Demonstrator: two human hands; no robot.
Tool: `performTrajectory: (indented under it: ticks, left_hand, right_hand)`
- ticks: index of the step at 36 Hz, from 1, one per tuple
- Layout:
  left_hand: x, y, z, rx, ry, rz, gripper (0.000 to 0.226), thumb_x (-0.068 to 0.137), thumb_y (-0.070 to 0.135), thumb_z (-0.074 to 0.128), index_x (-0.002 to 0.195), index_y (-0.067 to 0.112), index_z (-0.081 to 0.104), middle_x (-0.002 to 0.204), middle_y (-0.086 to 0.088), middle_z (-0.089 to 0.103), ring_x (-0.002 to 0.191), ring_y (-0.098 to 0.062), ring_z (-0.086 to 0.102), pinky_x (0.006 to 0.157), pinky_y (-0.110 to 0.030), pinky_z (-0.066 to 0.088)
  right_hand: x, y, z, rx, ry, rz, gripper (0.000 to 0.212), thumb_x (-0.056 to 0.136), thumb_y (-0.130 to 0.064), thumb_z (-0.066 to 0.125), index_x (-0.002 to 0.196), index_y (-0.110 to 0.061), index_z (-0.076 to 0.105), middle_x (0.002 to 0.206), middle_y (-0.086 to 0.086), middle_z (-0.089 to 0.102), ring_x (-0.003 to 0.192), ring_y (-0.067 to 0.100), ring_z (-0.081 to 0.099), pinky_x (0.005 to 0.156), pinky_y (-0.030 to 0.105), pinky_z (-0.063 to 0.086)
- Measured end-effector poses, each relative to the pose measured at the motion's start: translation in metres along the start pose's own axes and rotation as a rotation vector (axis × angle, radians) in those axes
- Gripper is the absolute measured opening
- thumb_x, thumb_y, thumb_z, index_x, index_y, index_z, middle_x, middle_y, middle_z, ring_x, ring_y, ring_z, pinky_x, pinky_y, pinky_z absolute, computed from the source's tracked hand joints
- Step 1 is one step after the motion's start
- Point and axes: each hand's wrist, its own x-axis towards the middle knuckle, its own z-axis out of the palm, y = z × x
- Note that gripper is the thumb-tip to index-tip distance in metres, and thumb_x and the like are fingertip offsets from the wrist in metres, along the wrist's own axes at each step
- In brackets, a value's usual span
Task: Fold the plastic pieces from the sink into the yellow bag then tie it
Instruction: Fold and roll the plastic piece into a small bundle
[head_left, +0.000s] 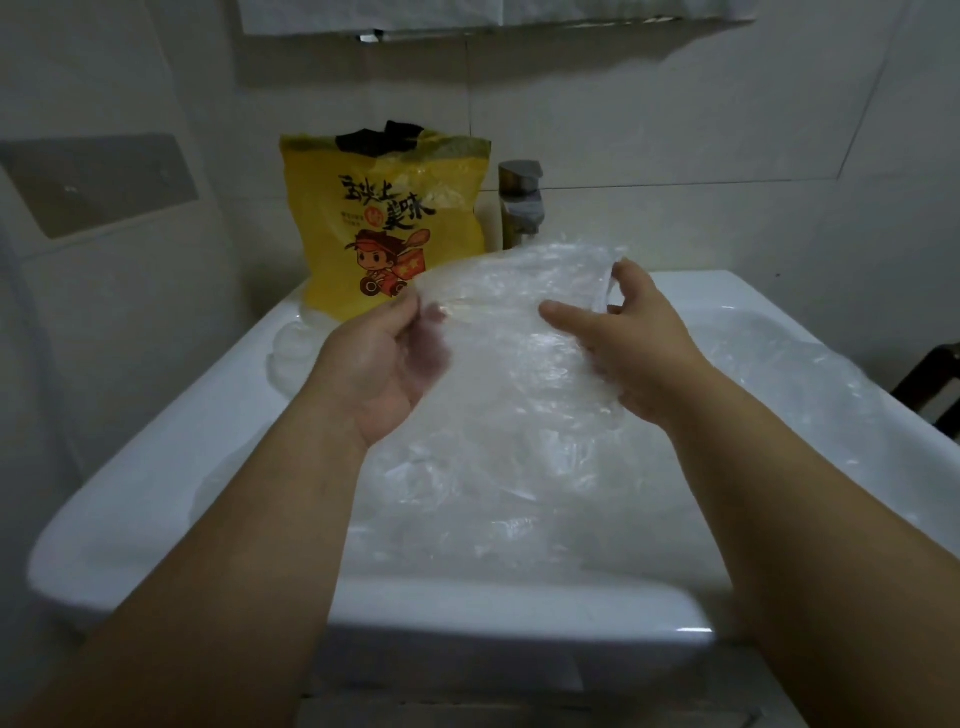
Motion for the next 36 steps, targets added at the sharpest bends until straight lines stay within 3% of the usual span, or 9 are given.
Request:
performTrajectory:
  ticks: [4,8,13,16,19,21,26,32,36]
  left_hand:
    - [0.004,-0.002,-0.002,0.124,0.108,0.066,0.015,0.099,0.029,0.054,0.094,0.019,0.065,0.082,0.002,0.063,0.075,-0.011,0.056,0.062,-0.021,0.048]
    - [0.001,-0.003,0.002,0.192,0.092,0.098,0.016,0.099,0.029,0.054,0.097,0.019,0.067,0.090,0.002,0.072,0.086,-0.014,0.067,0.093,-0.037,0.051]
    - [0.000,-0.003,0.001,0.213,0.030,0.095,0.022,0.094,0.040,0.058,0.100,0.021,0.069,0.098,0.000,0.075,0.091,-0.015,0.071,0.091,-0.038,0.055]
    - [0.001,-0.002,-0.001,0.219,-0.023,0.042,0.036,0.088,0.050,0.061,0.109,0.022,0.068,0.109,-0.005,0.072,0.093,-0.019,0.066,0.091,-0.037,0.052]
    - [0.002,-0.002,-0.003,0.245,0.084,0.079,0.014,0.093,0.032,0.063,0.086,0.020,0.063,0.057,0.008,0.061,0.048,-0.006,0.052,0.045,-0.017,0.043]
    - [0.002,-0.001,-0.004,0.211,0.141,0.101,0.018,0.096,0.023,0.059,0.078,0.019,0.056,0.047,0.010,0.050,0.038,-0.003,0.044,0.036,-0.014,0.033]
    - [0.002,0.005,-0.003,0.013,0.101,0.137,0.005,0.099,0.024,0.053,0.101,0.021,0.056,0.051,0.011,0.055,0.038,-0.001,0.047,0.034,-0.013,0.034]
    - [0.001,0.007,-0.003,-0.147,-0.041,0.187,0.019,0.103,0.027,0.041,0.111,0.026,0.058,0.104,0.001,0.069,0.073,-0.009,0.068,0.054,-0.020,0.052]
    - [0.001,0.008,-0.007,-0.077,-0.086,0.175,0.021,0.101,0.022,0.046,0.099,0.027,0.066,0.104,0.002,0.071,0.086,-0.011,0.067,0.067,-0.024,0.056]
  right_hand:
    - [-0.004,-0.003,0.003,0.022,0.041,-0.023,0.047,0.087,-0.033,0.069,0.128,-0.018,0.054,0.090,0.004,0.068,0.069,0.015,0.063,0.060,0.028,0.054]
    - [-0.006,-0.006,0.003,0.074,0.100,0.006,0.022,0.092,-0.035,0.062,0.107,-0.019,0.061,0.094,0.011,0.069,0.089,0.037,0.066,0.088,0.053,0.054]
    - [-0.008,-0.010,0.003,0.098,0.137,0.008,0.045,0.093,-0.037,0.059,0.113,0.003,0.059,0.085,0.014,0.062,0.079,0.029,0.055,0.082,0.051,0.053]
    - [-0.010,-0.013,0.001,0.149,0.156,0.066,0.052,0.093,-0.036,0.060,0.118,0.010,0.055,0.105,0.028,0.064,0.095,0.042,0.064,0.091,0.050,0.053]
    - [-0.012,-0.018,0.000,0.287,0.101,0.145,0.036,0.090,-0.032,0.065,0.112,-0.005,0.060,0.120,0.022,0.063,0.107,0.038,0.063,0.089,0.049,0.054]
    - [-0.011,-0.018,0.000,0.347,0.029,0.166,0.048,0.084,-0.030,0.067,0.126,-0.010,0.051,0.127,0.017,0.058,0.109,0.032,0.061,0.078,0.041,0.056]
    - [-0.008,-0.015,0.001,0.375,-0.052,0.049,0.027,0.094,0.000,0.050,0.107,-0.023,0.058,0.104,0.013,0.062,0.075,0.019,0.063,0.064,0.032,0.056]
    - [-0.003,-0.013,-0.005,0.374,-0.037,0.037,0.031,0.092,0.004,0.051,0.119,-0.008,0.062,0.107,0.004,0.063,0.098,0.025,0.066,0.081,0.032,0.058]
    - [-0.002,-0.011,-0.008,0.212,-0.046,-0.023,0.053,0.085,0.017,0.054,0.133,-0.007,0.055,0.118,0.005,0.057,0.104,0.022,0.062,0.086,0.030,0.055]
